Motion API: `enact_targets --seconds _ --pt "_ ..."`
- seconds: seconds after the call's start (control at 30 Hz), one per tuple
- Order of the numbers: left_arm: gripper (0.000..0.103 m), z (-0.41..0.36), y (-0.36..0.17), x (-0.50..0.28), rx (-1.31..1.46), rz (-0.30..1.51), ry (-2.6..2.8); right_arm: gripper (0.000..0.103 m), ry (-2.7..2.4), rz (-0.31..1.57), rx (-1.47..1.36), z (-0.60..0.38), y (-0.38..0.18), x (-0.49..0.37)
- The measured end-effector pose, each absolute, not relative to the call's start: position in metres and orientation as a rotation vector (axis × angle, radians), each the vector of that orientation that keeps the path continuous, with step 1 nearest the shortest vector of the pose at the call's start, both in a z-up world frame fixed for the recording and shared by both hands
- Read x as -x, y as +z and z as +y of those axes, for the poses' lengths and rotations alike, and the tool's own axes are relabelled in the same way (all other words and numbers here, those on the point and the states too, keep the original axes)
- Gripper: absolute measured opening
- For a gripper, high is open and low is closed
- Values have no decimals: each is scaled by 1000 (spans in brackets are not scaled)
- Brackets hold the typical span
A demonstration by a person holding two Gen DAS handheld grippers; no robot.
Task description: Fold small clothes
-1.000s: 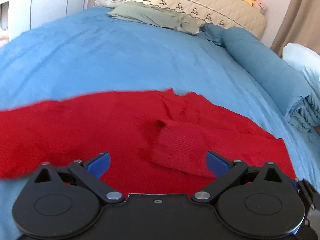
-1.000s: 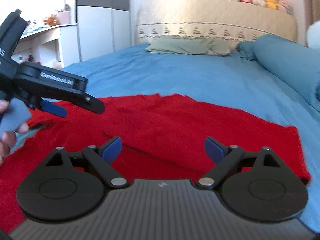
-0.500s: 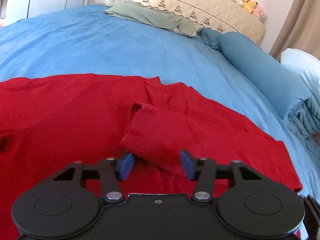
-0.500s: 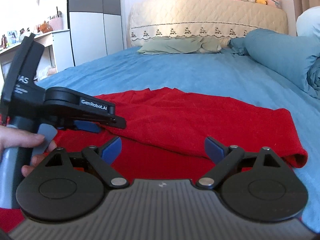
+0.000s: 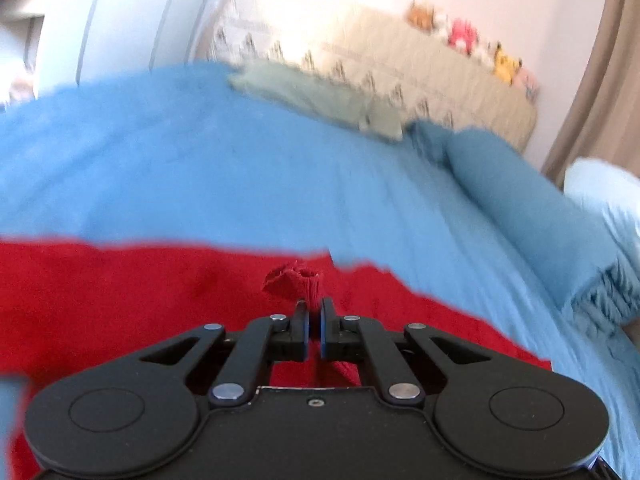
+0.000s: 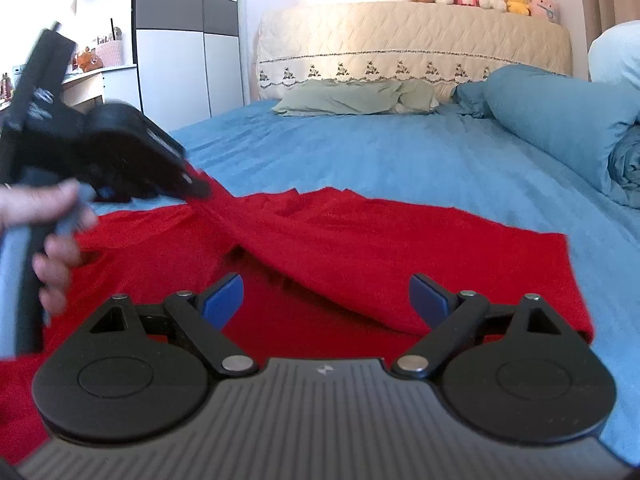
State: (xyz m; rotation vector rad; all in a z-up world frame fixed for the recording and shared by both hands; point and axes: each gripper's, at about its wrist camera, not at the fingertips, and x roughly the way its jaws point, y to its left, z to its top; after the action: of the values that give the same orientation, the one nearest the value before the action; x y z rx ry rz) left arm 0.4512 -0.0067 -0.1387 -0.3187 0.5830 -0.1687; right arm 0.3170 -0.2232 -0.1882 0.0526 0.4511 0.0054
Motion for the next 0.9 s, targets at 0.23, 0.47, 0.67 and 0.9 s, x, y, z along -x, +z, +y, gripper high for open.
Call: enact_targets --seconds 0.23,0.47,0.67,0.9 --pt "5 54 -151 -445 267 561 -22 103 2 468 -74 -220 -183 -316" --pt "31 78 -172 -429 300 588 5 103 -23 499 -37 -218 -184 -323" --pt "59 77 -156 -427 286 557 -94 103 -108 509 -74 -251 -187 -350" --pt "60 60 -165 -456 190 646 -225 103 -164 644 -131 -297 -222 -363"
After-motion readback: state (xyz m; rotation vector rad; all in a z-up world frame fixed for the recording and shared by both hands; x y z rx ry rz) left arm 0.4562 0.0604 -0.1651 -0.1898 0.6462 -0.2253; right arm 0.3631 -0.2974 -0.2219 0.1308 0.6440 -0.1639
